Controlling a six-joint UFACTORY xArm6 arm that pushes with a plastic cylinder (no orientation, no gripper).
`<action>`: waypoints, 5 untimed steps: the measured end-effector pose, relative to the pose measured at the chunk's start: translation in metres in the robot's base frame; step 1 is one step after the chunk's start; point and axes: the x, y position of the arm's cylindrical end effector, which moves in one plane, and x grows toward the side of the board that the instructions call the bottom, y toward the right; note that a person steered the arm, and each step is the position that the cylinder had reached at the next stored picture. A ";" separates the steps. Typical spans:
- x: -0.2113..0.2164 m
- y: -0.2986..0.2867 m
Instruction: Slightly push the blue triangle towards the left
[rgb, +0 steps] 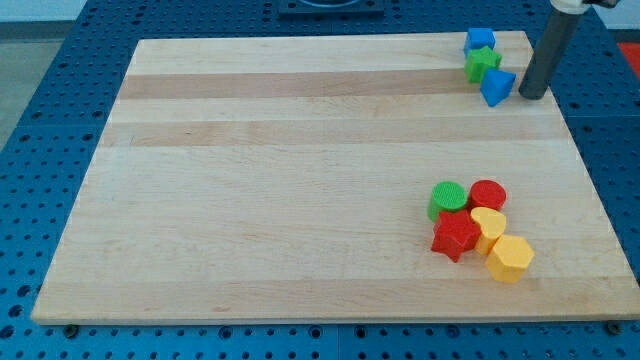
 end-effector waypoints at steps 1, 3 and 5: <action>-0.008 0.000; -0.008 -0.010; -0.008 -0.021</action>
